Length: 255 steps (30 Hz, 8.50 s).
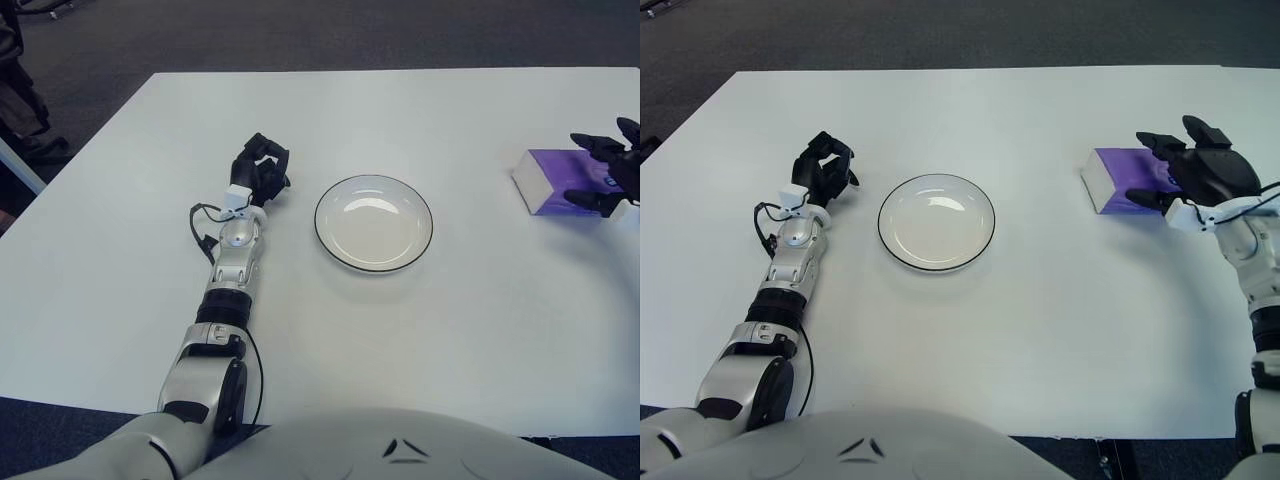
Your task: Put the tissue paper into the plate.
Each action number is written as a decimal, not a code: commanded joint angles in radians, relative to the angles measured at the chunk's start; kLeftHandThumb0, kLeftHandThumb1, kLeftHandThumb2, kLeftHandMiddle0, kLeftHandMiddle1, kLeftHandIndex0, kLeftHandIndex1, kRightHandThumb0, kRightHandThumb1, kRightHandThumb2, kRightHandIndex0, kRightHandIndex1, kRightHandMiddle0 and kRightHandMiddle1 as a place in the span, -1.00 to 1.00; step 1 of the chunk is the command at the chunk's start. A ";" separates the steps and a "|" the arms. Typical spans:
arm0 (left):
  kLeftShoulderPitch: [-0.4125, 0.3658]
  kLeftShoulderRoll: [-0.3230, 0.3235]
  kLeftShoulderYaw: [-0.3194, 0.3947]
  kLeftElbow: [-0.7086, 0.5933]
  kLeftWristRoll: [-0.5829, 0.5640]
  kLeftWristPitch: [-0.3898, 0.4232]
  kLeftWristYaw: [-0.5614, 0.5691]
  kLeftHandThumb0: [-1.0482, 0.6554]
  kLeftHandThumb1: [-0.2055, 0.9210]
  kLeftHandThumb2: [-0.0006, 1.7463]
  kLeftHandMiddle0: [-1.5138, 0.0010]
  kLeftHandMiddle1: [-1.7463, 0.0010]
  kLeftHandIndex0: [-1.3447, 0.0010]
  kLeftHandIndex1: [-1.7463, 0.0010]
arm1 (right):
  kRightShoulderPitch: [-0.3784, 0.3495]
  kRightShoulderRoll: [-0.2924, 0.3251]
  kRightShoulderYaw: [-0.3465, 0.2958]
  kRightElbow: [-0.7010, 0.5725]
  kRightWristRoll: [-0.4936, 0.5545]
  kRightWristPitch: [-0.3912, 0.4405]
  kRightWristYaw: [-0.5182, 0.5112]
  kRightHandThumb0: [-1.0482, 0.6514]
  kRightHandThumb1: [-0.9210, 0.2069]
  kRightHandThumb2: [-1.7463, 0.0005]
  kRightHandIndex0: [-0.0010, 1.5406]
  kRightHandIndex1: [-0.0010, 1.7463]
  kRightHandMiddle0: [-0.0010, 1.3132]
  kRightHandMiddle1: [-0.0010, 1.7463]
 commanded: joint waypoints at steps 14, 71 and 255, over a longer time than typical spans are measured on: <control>0.139 -0.012 -0.008 0.044 0.008 0.008 -0.001 -0.18 1.00 -0.55 -0.16 -1.00 0.04 -1.00 | -0.152 0.010 0.141 0.121 0.028 -0.044 0.118 -0.91 -1.00 0.35 -0.67 -1.00 -0.60 -0.98; 0.145 -0.020 0.013 0.029 -0.008 0.023 0.003 -0.18 1.00 -0.59 -0.16 -1.00 0.07 -1.00 | -0.249 0.130 0.345 0.491 -0.037 -0.151 -0.379 0.23 -0.35 -0.09 -0.56 0.93 -0.25 0.79; 0.127 -0.028 0.012 0.058 0.002 0.023 0.013 -0.18 1.00 -0.58 -0.17 -1.00 0.05 -1.00 | -0.181 0.391 0.072 -0.633 0.619 0.233 0.687 -0.54 -0.97 0.99 -0.91 -1.00 -0.67 -0.97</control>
